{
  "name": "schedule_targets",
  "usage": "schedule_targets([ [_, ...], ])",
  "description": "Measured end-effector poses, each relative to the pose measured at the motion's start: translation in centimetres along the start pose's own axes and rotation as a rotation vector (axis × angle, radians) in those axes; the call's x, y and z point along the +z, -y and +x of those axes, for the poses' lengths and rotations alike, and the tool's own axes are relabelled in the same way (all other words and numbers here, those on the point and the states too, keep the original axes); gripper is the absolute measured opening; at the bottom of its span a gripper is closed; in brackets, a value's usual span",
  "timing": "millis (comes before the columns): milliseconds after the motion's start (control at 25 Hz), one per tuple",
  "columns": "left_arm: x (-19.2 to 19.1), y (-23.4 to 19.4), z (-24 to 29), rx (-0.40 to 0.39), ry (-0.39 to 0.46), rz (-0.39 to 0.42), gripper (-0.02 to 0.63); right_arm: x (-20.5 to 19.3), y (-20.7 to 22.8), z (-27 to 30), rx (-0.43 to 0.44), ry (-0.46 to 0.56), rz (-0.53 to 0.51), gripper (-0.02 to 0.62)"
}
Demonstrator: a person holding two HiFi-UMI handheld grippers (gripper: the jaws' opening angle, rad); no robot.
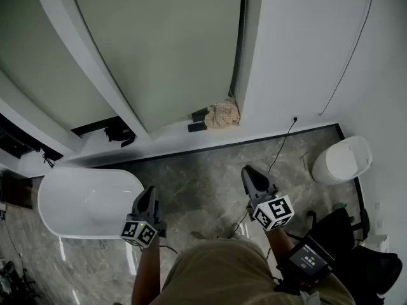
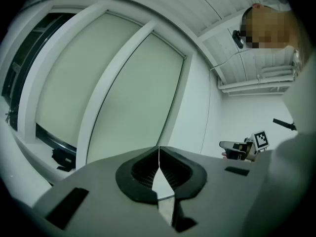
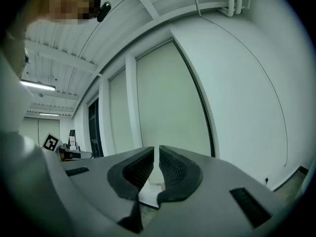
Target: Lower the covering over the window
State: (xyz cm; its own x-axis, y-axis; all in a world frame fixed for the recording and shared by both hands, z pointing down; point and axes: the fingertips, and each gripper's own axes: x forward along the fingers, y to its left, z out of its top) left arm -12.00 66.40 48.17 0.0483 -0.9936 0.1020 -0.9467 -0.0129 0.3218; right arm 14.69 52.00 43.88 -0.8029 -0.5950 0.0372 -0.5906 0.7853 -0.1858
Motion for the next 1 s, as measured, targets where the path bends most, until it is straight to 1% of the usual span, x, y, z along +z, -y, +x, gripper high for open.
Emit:
schedule_targets([
  [520,-0.1,-0.6,1.2,0.000,-0.007,0.023,0.021,-0.5,0.6,0.7,-0.012,-0.011,-0.007,0.038],
  [600,-0.1,-0.5,1.3,-0.002,-0.011,0.035,0.021,-0.8,0.9,0.7,-0.032,-0.026,-0.007,0.038],
  [680,0.1,0.2,1.5,-0.010,-0.012,0.062,0.021,-0.8,1.6,0.2,-0.070,-0.032,-0.007,0.040],
  [840,0.8,1.9,2.6,-0.038,-0.004,0.116,0.021,0.0,3.0,-0.5,-0.146,-0.023,-0.048,0.041],
  [1000,1.8,3.7,4.0,-0.058,0.007,0.148,0.021,0.5,3.8,-1.3,-0.149,-0.018,-0.050,0.042],
])
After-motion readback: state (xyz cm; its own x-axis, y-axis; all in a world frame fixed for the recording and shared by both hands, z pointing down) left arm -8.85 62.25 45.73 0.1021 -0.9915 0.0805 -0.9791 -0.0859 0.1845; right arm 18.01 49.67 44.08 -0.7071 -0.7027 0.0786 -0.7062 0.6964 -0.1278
